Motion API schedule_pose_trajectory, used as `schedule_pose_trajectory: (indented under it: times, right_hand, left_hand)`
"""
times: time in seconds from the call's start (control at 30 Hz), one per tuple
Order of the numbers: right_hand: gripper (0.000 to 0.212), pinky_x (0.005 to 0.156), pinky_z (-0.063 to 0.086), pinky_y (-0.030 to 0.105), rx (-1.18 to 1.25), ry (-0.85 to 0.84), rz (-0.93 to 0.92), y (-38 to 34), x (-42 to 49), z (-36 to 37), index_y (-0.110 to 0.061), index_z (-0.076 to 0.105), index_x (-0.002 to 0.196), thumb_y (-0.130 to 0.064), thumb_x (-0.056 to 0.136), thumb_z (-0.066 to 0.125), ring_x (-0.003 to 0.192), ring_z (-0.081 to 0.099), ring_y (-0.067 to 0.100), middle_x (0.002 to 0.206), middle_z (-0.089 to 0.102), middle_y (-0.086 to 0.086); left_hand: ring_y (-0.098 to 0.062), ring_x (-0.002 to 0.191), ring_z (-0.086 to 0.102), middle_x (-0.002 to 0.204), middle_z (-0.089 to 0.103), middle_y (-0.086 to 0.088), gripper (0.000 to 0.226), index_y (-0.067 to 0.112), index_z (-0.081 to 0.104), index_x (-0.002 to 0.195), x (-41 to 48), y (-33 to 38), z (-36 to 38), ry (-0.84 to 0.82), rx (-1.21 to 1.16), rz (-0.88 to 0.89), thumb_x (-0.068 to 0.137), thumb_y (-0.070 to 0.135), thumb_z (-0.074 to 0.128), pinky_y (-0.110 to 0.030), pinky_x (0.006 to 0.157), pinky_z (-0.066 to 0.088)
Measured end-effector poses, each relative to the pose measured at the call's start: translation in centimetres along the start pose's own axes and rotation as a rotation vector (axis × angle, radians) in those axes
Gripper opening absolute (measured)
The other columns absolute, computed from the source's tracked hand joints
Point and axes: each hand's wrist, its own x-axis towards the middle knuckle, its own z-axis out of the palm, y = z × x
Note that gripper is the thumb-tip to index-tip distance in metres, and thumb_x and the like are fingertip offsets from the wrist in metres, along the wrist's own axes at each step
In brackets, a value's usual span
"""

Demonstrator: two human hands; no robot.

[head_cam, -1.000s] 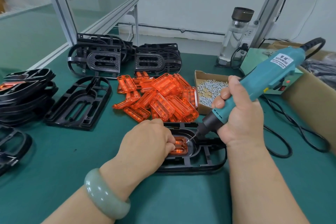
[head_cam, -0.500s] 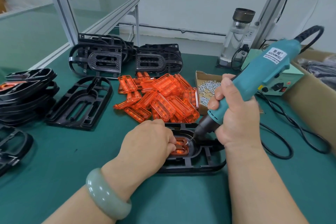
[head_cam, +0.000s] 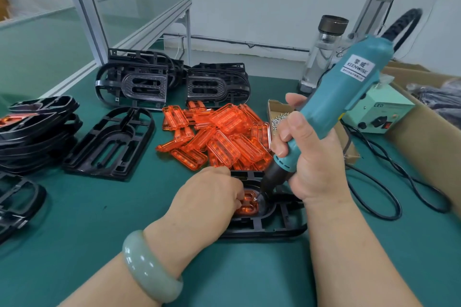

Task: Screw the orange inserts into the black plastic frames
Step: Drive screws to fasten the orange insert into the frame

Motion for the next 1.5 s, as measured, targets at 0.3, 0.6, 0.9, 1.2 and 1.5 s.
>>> schedule_pose_trajectory:
  times: [0.3, 0.6, 0.9, 1.2, 1.5]
  right_hand:
    - [0.013, 0.05, 0.038, 0.023, -0.017, -0.048, 0.004, 0.02, 0.12, 0.25, -0.018, 0.057, 0.098, -0.018, 0.085, 0.058, 0.045, 0.045, 0.011, 0.059, 0.048, -0.004]
    - [0.01, 0.049, 0.038, 0.023, 0.001, -0.049, 0.015, -0.03, 0.14, 0.1, -0.018, 0.056, 0.095, -0.015, 0.085, 0.057, 0.044, 0.044, 0.01, 0.059, 0.048, -0.005]
    - [0.018, 0.048, 0.038, 0.022, 0.015, -0.014, 0.006, 0.05, -0.1, 0.25, -0.024, 0.058, 0.078, -0.006, 0.083, 0.057, 0.042, 0.043, 0.011, 0.054, 0.045, -0.005]
    - [0.014, 0.048, 0.039, 0.022, 0.003, 0.009, 0.036, 0.07, 0.22, 0.14, -0.016, 0.055, 0.095, -0.01, 0.082, 0.057, 0.043, 0.044, 0.009, 0.055, 0.048, -0.006]
    - [0.016, 0.051, 0.037, 0.021, 0.076, 0.036, 0.024, 0.27, 0.09, -0.63, -0.014, 0.053, 0.101, -0.016, 0.085, 0.055, 0.044, 0.044, 0.008, 0.058, 0.047, -0.007]
  left_hand:
    - [-0.014, 0.103, 0.05, 0.104, 0.051, 0.006, 0.021, 0.032, 0.064, 0.107, 0.02, 0.4, -0.27, -0.012, 0.025, -0.036, 0.095, 0.032, 0.047, -0.031, 0.087, 0.045]
    - [-0.014, 0.104, 0.05, 0.104, 0.05, 0.005, 0.022, 0.03, 0.064, 0.11, 0.06, 0.54, -0.49, -0.032, 0.018, -0.044, 0.096, 0.031, 0.047, -0.032, 0.088, 0.045]
    - [-0.013, 0.103, 0.05, 0.105, 0.052, 0.007, 0.023, 0.032, 0.064, 0.111, 0.04, 0.45, -0.34, 0.003, 0.011, -0.04, 0.095, 0.033, 0.047, -0.026, 0.086, 0.043]
    - [-0.013, 0.104, 0.052, 0.105, 0.054, 0.006, 0.022, 0.032, 0.065, 0.108, -0.04, 0.47, -0.37, 0.004, 0.005, -0.045, 0.095, 0.033, 0.048, -0.029, 0.088, 0.045]
    - [-0.015, 0.103, 0.051, 0.105, 0.054, 0.006, 0.019, 0.03, 0.065, 0.104, -0.27, 0.38, -0.07, 0.017, -0.006, -0.042, 0.095, 0.031, 0.047, -0.033, 0.088, 0.047]
